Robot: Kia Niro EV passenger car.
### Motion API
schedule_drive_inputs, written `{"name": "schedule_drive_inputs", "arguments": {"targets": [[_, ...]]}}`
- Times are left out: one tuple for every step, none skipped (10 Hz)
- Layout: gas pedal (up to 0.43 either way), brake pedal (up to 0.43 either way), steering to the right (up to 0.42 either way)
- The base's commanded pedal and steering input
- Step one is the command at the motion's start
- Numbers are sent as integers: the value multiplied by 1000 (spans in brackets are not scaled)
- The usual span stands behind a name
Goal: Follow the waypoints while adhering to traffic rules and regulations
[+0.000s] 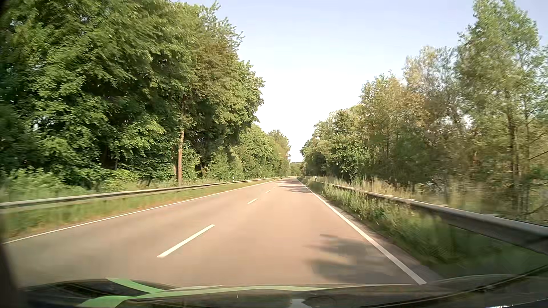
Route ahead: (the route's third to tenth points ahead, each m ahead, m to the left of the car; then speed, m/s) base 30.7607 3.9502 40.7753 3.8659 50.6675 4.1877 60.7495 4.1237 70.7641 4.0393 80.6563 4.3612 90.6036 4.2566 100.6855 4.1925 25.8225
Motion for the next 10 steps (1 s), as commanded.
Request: {"name": "schedule_drive_inputs", "arguments": {"targets": [[240, 0, -2], [240, 0, -2], [240, 0, -3], [220, 0, -4], [177, 0, -4], [157, 0, -4], [157, 0, -5], [157, 0, -5], [169, 0, -5], [177, 0, -5]]}}
